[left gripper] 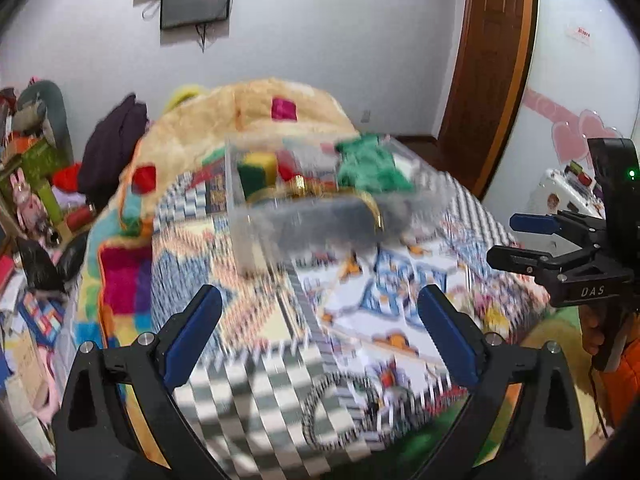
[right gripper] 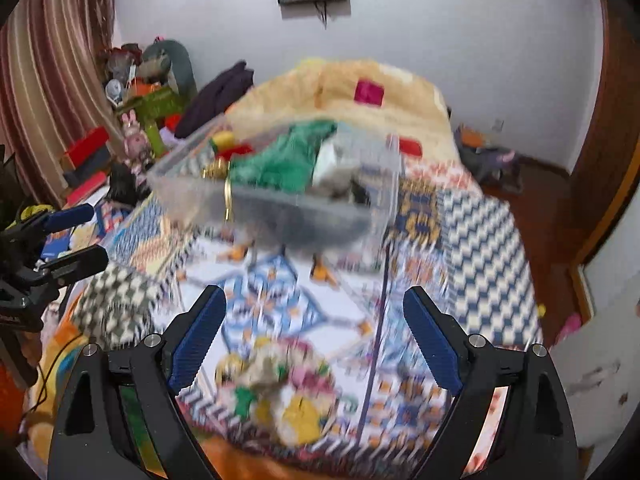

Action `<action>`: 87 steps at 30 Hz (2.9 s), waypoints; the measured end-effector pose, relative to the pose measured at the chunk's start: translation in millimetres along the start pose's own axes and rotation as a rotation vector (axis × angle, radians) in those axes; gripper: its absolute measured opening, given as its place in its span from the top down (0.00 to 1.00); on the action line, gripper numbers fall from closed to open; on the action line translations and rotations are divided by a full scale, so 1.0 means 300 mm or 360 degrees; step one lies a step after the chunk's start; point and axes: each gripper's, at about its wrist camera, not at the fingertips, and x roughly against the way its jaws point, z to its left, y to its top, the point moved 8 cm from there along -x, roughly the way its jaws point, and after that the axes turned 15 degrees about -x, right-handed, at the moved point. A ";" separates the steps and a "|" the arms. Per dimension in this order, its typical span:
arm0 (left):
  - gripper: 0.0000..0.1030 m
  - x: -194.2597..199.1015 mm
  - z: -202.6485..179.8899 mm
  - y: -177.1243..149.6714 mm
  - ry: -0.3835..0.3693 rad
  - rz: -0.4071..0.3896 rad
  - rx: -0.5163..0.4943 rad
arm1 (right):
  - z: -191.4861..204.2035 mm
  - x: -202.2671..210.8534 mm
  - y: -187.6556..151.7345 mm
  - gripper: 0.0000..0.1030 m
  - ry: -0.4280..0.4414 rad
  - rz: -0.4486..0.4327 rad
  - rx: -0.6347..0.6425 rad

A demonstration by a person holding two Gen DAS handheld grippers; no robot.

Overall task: Organize soft objects
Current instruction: 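Grasp the braided bracelet with the left tool while the right tool grasps the floral scrunchie, then carry the bracelet and scrunchie over the box and release both inside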

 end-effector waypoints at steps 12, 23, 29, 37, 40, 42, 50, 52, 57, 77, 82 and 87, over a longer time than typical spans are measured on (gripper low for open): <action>0.03 -0.071 -0.076 -0.201 -0.0083 0.0239 0.0035 | 0.002 -0.091 -0.202 0.14 -0.0023 0.0286 0.0018; 0.40 -0.089 -0.099 -0.219 -0.0026 0.0225 -0.0053 | 0.040 -0.119 -0.249 0.37 -0.0027 0.0314 0.0108; 0.74 -0.090 -0.080 -0.211 -0.0050 0.0208 -0.0025 | 0.023 -0.110 -0.227 0.74 0.0014 0.0286 0.0062; 0.94 -0.067 -0.039 -0.160 -0.0066 0.0132 0.0040 | 0.034 -0.062 -0.168 0.82 0.0081 0.0184 0.0033; 0.94 -0.052 -0.026 -0.118 -0.0050 0.0079 0.0042 | 0.042 -0.037 -0.120 0.82 0.0106 0.0121 0.0019; 0.94 -0.042 -0.022 -0.087 -0.0047 0.0045 0.0033 | 0.049 -0.017 -0.081 0.82 0.0120 0.0068 0.0019; 0.94 -0.009 0.003 0.090 -0.0046 -0.0117 -0.0017 | 0.053 0.024 0.062 0.82 0.0125 -0.0110 0.0005; 0.94 -0.008 0.016 0.149 -0.0050 -0.0159 -0.0031 | 0.048 0.028 0.099 0.82 0.0124 -0.0146 -0.0003; 0.94 -0.025 0.044 0.266 -0.0038 -0.0215 -0.0078 | 0.044 0.021 0.195 0.82 0.0119 -0.0225 -0.0012; 0.94 -0.404 0.118 0.329 -0.0055 0.0088 -0.0093 | 0.057 -0.226 0.296 0.79 0.0070 -0.0104 -0.0078; 0.69 -0.418 0.124 0.307 -0.0060 0.0131 -0.0076 | 0.057 -0.225 0.289 0.70 0.0019 -0.0099 -0.0028; 0.47 -0.390 0.125 0.277 -0.0035 0.0136 -0.0076 | 0.048 -0.217 0.285 0.55 -0.0010 -0.0089 -0.0004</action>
